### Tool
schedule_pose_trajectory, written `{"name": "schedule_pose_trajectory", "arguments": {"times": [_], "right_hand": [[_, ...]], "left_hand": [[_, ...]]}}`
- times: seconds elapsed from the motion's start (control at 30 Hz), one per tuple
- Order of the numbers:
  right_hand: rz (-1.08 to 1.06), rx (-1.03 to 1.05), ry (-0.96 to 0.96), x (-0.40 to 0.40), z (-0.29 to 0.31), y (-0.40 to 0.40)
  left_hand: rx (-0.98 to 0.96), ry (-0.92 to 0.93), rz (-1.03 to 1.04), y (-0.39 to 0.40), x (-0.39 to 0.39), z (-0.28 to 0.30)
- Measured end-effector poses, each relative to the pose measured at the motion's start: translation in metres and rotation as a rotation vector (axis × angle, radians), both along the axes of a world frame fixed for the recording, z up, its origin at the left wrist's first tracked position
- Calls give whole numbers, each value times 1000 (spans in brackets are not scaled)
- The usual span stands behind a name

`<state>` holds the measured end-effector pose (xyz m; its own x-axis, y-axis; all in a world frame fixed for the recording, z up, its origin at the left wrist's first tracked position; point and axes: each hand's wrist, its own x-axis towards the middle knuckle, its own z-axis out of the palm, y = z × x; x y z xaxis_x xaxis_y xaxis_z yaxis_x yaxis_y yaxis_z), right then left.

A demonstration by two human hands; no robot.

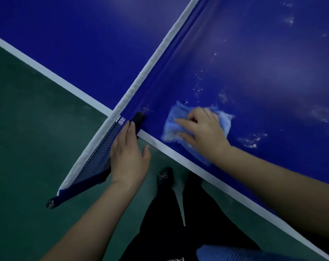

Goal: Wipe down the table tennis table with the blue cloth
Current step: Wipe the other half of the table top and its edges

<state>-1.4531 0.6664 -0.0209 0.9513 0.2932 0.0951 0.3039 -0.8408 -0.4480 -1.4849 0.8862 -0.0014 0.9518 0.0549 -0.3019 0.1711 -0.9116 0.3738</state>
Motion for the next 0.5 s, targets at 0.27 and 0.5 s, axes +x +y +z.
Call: {"name": "schedule_pose_trajectory", "arguments": {"times": [0.27, 0.5], "right_hand": [[-303, 3, -19, 9, -5, -21], [-80, -70, 16, 94, -1, 27]], "left_hand": [[-21, 29, 67, -6, 5, 5], [-60, 22, 65, -1, 5, 5]]}}
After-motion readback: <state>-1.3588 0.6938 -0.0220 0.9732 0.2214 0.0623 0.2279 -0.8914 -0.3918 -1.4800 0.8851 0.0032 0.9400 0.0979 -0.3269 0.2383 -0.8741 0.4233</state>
